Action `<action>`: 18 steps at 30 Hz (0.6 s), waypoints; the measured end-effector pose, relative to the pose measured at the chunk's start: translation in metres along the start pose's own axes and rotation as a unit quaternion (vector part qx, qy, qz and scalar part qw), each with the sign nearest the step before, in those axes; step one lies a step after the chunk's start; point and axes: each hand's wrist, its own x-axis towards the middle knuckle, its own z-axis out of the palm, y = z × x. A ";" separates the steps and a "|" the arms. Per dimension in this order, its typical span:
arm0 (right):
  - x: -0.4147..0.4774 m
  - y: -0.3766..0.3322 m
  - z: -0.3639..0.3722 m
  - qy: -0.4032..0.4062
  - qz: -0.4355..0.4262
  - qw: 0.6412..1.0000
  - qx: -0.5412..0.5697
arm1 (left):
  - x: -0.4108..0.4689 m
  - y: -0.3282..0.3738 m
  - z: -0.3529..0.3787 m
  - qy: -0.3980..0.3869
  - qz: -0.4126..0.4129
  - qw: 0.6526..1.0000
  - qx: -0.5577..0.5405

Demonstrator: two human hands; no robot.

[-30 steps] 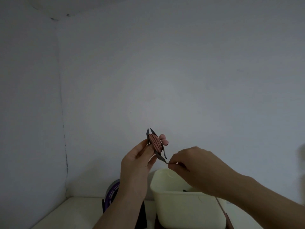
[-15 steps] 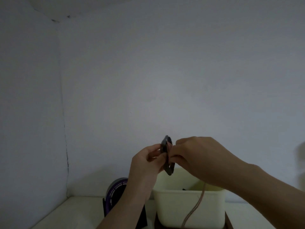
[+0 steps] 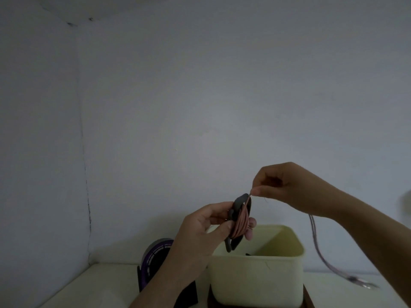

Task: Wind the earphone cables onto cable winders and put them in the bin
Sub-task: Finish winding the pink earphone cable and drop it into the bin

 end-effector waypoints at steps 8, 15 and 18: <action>0.000 0.019 0.021 -0.020 0.051 0.935 0.350 | 0.005 0.003 0.003 -0.030 -0.020 0.994 -0.106; 0.002 -0.004 0.057 -0.022 0.109 0.761 0.640 | 0.007 0.008 0.013 -0.027 -0.037 0.982 -0.185; 0.006 0.005 0.055 0.015 0.086 0.795 0.600 | 0.003 0.009 0.006 -0.047 -0.042 0.985 -0.160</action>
